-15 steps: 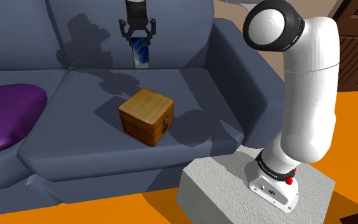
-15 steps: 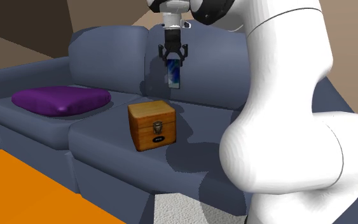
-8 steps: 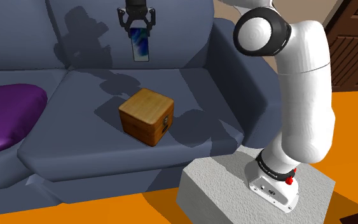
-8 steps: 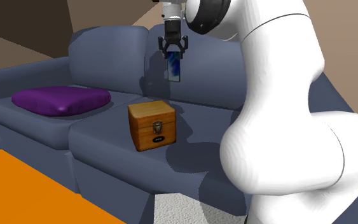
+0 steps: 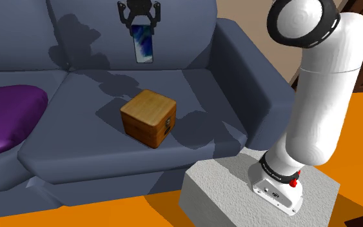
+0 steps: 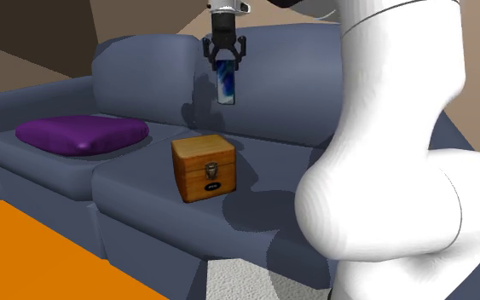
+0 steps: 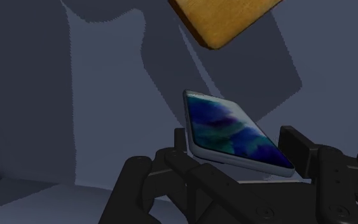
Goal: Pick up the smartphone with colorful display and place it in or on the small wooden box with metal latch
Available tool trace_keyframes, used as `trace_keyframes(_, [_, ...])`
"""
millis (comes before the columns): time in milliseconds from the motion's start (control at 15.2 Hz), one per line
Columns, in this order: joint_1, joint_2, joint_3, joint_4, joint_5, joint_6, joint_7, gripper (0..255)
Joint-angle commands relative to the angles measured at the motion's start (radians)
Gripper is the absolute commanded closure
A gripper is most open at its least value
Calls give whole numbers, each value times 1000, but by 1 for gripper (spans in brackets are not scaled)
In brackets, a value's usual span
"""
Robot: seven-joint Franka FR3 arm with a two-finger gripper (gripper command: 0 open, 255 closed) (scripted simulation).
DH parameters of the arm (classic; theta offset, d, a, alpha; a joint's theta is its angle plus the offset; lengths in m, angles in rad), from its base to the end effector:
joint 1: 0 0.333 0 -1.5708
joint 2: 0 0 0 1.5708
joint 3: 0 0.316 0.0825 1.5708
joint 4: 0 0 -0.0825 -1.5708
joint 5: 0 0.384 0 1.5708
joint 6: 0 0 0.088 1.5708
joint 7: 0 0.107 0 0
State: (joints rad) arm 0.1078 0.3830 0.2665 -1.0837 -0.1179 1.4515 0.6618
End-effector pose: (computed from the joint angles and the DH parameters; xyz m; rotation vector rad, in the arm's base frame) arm 0.6245 0.1876 0.6150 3.0839 -0.4972 0.0092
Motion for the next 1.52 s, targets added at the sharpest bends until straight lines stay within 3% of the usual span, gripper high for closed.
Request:
trace_keyframes(0, [2,-85,12,-119,17,35,27,255])
trace_keyframes(330, [23,-245,39,-302,57,60,89,255])
trace_keyframes(726, [60,-401,78,-447,105,56,170,255])
trace_keyframes(1452, [57,-440,73,-641,118,213,163,255])
